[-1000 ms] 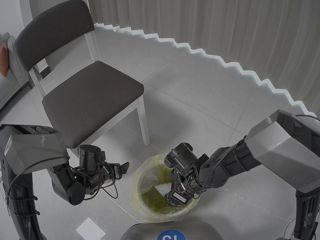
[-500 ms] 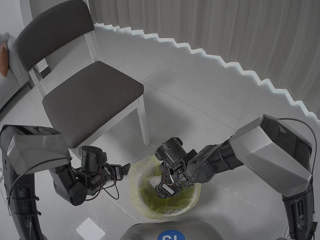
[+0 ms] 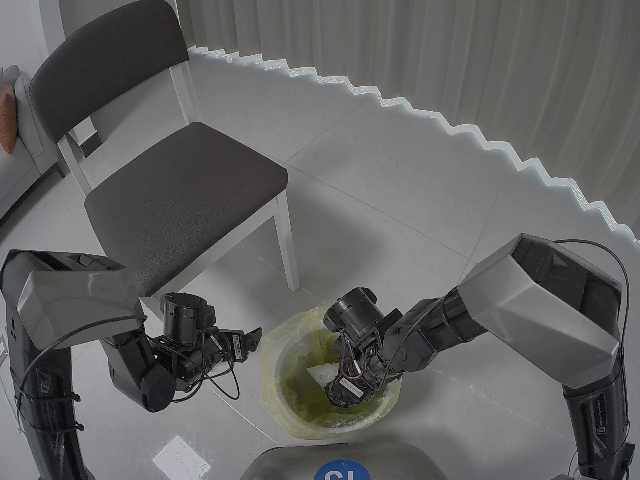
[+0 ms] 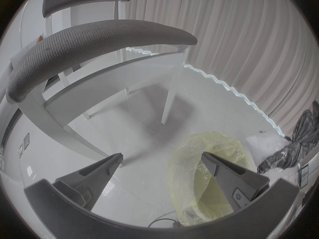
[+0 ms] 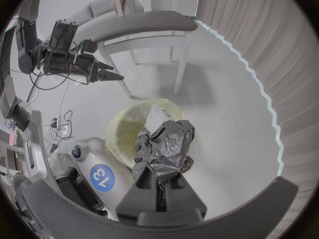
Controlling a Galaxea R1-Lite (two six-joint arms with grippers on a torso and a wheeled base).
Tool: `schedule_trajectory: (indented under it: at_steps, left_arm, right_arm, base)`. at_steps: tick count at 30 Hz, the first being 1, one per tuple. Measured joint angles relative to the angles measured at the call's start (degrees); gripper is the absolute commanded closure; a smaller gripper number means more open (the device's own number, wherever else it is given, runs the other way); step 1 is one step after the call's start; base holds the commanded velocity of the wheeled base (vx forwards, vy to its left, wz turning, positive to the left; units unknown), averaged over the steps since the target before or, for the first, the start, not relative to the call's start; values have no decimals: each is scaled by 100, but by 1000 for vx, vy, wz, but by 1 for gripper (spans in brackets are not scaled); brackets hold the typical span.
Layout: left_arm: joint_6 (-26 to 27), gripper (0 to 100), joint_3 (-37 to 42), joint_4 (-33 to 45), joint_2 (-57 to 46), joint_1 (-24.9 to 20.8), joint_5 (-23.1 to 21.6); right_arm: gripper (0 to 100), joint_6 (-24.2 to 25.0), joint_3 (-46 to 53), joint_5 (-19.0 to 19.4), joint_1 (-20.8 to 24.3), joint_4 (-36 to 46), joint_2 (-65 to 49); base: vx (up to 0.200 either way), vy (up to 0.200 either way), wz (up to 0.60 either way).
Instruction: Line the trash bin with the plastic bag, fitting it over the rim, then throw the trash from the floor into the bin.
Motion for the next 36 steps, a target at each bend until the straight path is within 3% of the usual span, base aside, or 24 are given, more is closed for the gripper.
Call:
schedule_trajectory:
  at_steps: [12,33,34,36]
  left_arm:
    - [0,0,-46,-5,68,-43,2]
    - [-1,0,-206,-5,218,-87,2]
    - [-1,0,-215,-7,232,-87,2]
    - [0,0,-226,-7,251,-87,2]
  right_arm:
    - [100,-44,-201,4,-212,48,245]
    - [100,-200,-728,9,-124,0,846]
    - [0,-205,-734,1,-124,-2,866]
    - [0,-233,-752,-2,-124,13,892]
  base:
    - [0,0,0]
    - [0,0,0]
    - [0,0,0]
    - [0,0,0]
